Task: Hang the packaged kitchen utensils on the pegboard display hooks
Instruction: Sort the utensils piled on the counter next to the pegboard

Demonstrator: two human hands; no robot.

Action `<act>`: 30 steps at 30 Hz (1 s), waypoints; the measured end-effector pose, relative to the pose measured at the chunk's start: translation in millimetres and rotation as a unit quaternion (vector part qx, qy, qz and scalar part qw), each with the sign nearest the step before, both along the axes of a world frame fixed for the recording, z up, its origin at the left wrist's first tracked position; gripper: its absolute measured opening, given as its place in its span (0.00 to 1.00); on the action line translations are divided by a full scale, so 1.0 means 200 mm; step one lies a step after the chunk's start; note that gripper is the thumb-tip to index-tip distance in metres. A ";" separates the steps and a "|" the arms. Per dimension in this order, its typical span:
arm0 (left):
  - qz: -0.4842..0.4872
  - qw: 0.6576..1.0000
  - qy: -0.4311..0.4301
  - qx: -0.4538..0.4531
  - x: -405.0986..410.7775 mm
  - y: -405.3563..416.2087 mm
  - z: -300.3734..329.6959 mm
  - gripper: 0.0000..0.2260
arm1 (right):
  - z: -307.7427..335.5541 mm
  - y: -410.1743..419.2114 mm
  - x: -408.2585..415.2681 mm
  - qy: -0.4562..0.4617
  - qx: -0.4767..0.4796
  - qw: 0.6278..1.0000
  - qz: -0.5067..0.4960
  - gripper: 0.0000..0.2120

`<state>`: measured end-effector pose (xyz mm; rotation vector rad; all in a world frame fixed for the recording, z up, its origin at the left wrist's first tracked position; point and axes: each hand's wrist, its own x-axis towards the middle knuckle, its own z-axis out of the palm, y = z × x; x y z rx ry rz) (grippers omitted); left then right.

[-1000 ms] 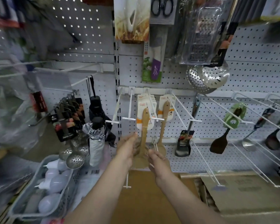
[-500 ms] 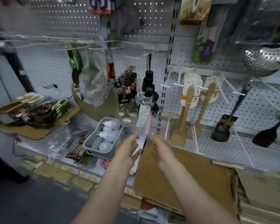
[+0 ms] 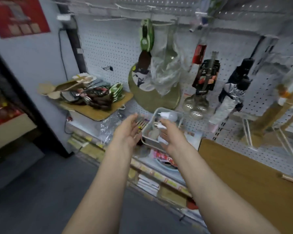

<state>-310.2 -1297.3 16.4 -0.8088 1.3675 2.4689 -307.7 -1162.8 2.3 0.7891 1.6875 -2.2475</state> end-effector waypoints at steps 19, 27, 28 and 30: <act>0.173 0.985 -0.012 0.012 -0.75 -1.68 -0.15 0.19 | -0.08 -1.67 -0.89 0.016 -0.016 0.992 0.126 0.17; 0.155 0.988 0.004 -0.026 -1.48 -2.16 -0.04 0.13 | -0.04 -2.14 -1.62 0.007 -0.038 0.991 0.128 0.19; 0.148 0.989 0.008 -0.026 -1.57 -2.20 -0.02 0.10 | -0.04 -2.18 -1.71 0.008 -0.041 0.991 0.124 0.15; 0.134 0.990 0.014 -0.027 -1.76 -2.28 -0.01 0.06 | -0.03 -2.25 -1.88 0.010 -0.041 0.992 0.116 0.08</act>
